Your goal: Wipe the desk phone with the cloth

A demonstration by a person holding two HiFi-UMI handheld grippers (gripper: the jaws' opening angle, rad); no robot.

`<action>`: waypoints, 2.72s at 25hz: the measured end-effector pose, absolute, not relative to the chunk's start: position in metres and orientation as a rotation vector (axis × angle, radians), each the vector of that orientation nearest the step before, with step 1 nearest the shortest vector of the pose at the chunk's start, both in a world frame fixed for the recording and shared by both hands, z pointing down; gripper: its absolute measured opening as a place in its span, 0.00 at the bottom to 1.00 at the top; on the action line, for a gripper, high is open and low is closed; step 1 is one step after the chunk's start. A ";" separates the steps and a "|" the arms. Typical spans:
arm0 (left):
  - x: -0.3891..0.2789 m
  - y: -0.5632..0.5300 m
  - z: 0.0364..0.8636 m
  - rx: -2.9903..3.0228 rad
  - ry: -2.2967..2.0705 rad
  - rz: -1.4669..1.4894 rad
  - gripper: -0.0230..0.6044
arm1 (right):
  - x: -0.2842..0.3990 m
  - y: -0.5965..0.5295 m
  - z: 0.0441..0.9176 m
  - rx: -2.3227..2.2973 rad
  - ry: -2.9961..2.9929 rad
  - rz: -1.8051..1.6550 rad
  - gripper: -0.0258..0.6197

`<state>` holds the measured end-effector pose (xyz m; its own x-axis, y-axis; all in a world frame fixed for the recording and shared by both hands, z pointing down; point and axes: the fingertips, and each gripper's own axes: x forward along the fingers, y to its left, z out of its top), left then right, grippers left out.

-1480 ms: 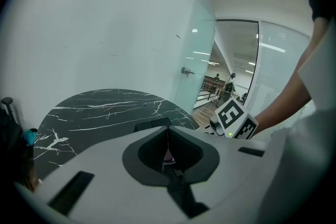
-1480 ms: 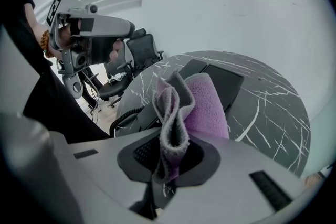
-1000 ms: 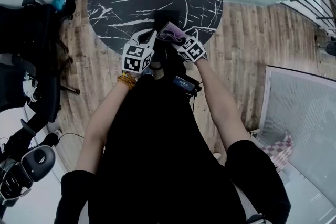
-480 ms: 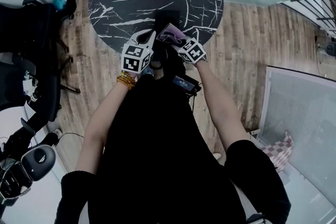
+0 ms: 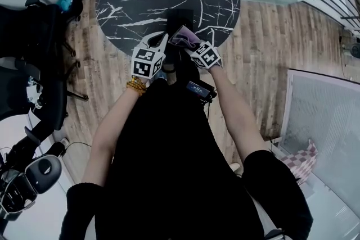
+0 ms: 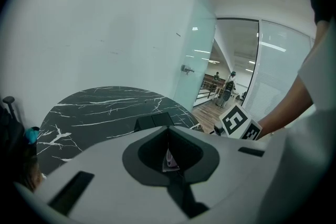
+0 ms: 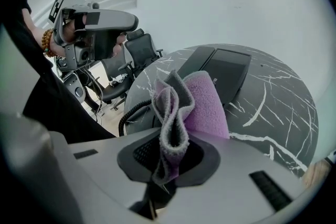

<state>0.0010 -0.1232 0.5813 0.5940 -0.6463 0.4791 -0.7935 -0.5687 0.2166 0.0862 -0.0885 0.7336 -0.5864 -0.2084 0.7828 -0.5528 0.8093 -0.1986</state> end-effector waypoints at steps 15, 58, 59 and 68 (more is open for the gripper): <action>-0.004 -0.111 0.581 2.415 -1.164 0.482 0.06 | 0.086 -0.080 0.737 0.632 -2.151 0.694 0.12; -0.017 -0.113 0.421 2.855 -1.611 0.223 0.06 | 0.046 -0.094 0.423 1.309 -2.833 -0.032 0.12; -0.017 -0.113 0.421 2.853 -1.612 0.223 0.06 | 0.047 -0.095 0.423 1.313 -2.833 -0.026 0.12; -0.022 -0.111 0.423 2.849 -1.593 0.239 0.06 | 0.040 -0.096 0.427 1.294 -2.855 0.010 0.12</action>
<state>-0.0223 -0.1114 0.4229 0.5176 -0.8533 0.0630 -0.8343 -0.5196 -0.1844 0.0398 -0.0963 0.4265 -0.6591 -0.7520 0.0089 -0.7520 0.6591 -0.0028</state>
